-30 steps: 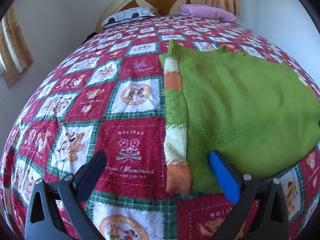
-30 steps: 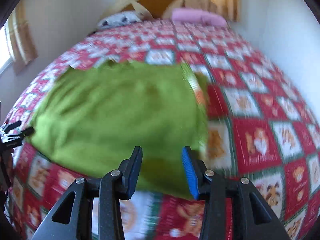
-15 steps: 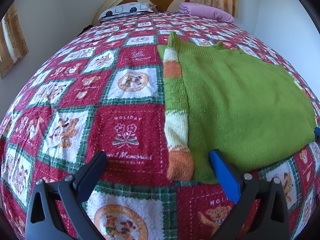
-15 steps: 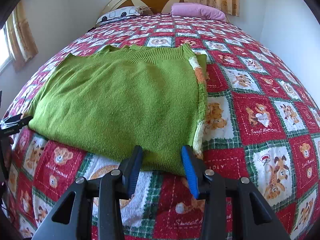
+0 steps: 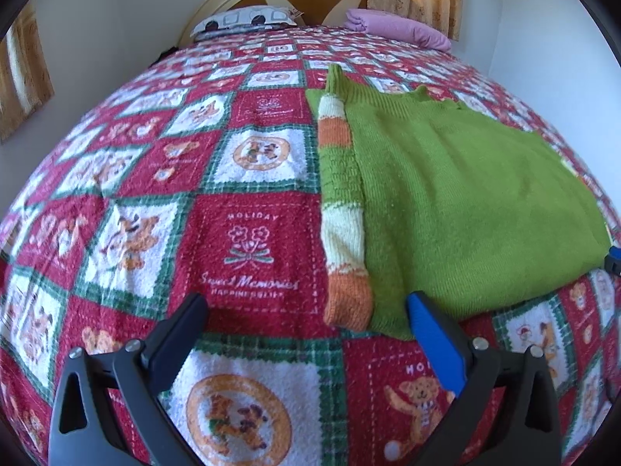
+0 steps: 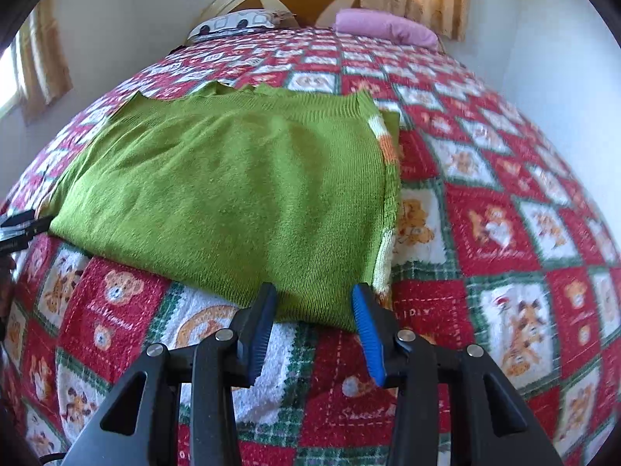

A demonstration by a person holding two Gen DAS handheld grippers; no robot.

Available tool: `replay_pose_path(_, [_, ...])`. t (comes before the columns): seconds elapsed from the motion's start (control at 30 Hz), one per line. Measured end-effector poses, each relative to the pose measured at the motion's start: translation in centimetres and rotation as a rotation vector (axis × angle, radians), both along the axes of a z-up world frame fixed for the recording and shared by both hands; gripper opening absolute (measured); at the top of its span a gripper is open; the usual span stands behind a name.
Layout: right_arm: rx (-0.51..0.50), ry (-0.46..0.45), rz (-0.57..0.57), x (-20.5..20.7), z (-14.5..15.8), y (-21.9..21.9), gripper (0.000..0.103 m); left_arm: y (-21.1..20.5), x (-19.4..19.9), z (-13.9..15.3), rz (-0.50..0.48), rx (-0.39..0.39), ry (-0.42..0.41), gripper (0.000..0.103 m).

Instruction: Fold small clothes

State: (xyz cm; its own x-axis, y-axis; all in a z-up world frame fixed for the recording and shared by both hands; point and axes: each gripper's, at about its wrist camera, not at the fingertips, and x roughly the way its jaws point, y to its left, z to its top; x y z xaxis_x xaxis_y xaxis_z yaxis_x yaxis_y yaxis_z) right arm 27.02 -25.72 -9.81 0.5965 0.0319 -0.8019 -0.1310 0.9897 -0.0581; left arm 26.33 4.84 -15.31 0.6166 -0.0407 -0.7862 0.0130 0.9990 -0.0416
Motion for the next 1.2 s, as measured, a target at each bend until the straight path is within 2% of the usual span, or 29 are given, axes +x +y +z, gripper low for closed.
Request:
replay_pose_path(0.07, [-0.029,-0.031,-0.007,-0.7,1.4,0.6,0.044,0.6,-0.4,0.4,0.003,-0.010,-0.005,0.103])
replay_pose_path(0.13, [-0.035,-0.074,0.019,-1.6,2.8,1.5,0.051,1.0,-0.5,0.9,0.002,0.006,-0.008,0.103])
replay_pose_path(0.27, [-0.061,-0.121,0.156,-2.7,4.5,6.3,0.060,2.3,0.3,2.1,0.020,0.001,-0.026,0.103])
replay_pose_path(0.47, [-0.159,-0.132,0.408,-3.0,3.6,16.3,0.061,4.4,2.7,3.3,0.051,0.004,-0.033,0.103])
replay_pose_path(0.7, [-0.300,-0.197,0.596,-3.8,1.6,24.9,0.061,5.0,5.5,3.9,0.043,-0.102,-0.019,0.103])
replay_pose_path(0.83, [-0.334,-0.204,0.628,-2.9,0.3,27.7,0.061,3.8,7.5,4.2,0.013,-0.137,-0.027,0.103])
replay_pose_path(0.93, [-0.358,-0.219,0.631,-2.2,-0.4,29.3,0.061,2.8,9.3,4.2,-0.009,-0.142,-0.035,0.103])
replay_pose_path(1.03, [-0.386,-0.237,0.629,-1.7,-1.0,30.3,0.061,2.0,11.0,3.8,-0.009,-0.110,-0.032,0.103])
replay_pose_path(1.2, [-0.392,-0.254,0.632,-1.1,-1.5,31.5,0.061,1.4,13.5,3.4,-0.025,-0.138,-0.016,0.101])
